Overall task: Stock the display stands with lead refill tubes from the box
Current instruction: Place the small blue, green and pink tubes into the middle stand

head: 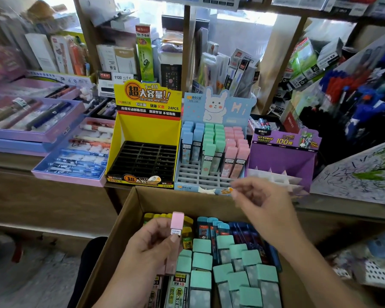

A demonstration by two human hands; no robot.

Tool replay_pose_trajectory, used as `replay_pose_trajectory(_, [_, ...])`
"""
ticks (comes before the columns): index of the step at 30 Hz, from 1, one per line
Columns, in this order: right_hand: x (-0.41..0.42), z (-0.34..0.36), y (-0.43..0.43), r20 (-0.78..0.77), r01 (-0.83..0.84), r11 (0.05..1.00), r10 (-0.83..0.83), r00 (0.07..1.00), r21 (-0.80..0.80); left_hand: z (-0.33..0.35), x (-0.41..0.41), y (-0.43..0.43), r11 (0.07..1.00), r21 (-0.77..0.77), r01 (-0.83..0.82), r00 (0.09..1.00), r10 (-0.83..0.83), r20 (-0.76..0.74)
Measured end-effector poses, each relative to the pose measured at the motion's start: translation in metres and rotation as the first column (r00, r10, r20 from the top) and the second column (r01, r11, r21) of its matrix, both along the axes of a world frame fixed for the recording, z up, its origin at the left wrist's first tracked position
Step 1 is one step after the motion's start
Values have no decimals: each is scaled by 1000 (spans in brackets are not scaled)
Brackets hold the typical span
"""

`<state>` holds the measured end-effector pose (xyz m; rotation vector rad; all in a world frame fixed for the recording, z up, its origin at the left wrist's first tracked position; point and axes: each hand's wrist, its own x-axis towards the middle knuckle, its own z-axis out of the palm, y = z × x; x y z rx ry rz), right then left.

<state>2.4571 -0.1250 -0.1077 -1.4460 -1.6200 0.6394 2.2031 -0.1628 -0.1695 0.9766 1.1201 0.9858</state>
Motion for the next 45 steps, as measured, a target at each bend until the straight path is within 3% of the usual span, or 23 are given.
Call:
replay_pose_trajectory(5, [14, -33, -26, 14, -113, 909, 130, 991, -400, 20, 5, 5, 994, 101, 42, 998, -37, -46])
replay_pose_trajectory(9, [24, -55, -34, 233, -55, 751, 273, 933, -658, 33, 15, 13, 983, 165, 84, 988, -60, -145])
replay_pose_trajectory(11, [27, -60, -36, 262, -29, 694, 310, 914, -720, 41, 22, 17, 974, 195, 113, 979, -75, -192])
replay_pose_trajectory(16, [30, -65, -35, 238, -20, 688, 277, 931, -725, 61, 42, 36, 939, 298, 169, 968, -102, -229])
replay_pose_trajectory(22, [34, -66, -35, 175, -47, 679, 255, 951, -732, 80, 72, 66, 885, 450, 122, 961, 8, -277])
replay_pose_trajectory(33, [38, -67, -38, 140, -64, 685, 238, 961, -725, 75, 113, 109, 839, 543, 37, 906, 201, -373])
replay_pose_trajectory(45, [38, -67, -38, 152, -58, 680, 246, 957, -731, 60, 128, 111, 870, 492, 21, 911, 186, -369])
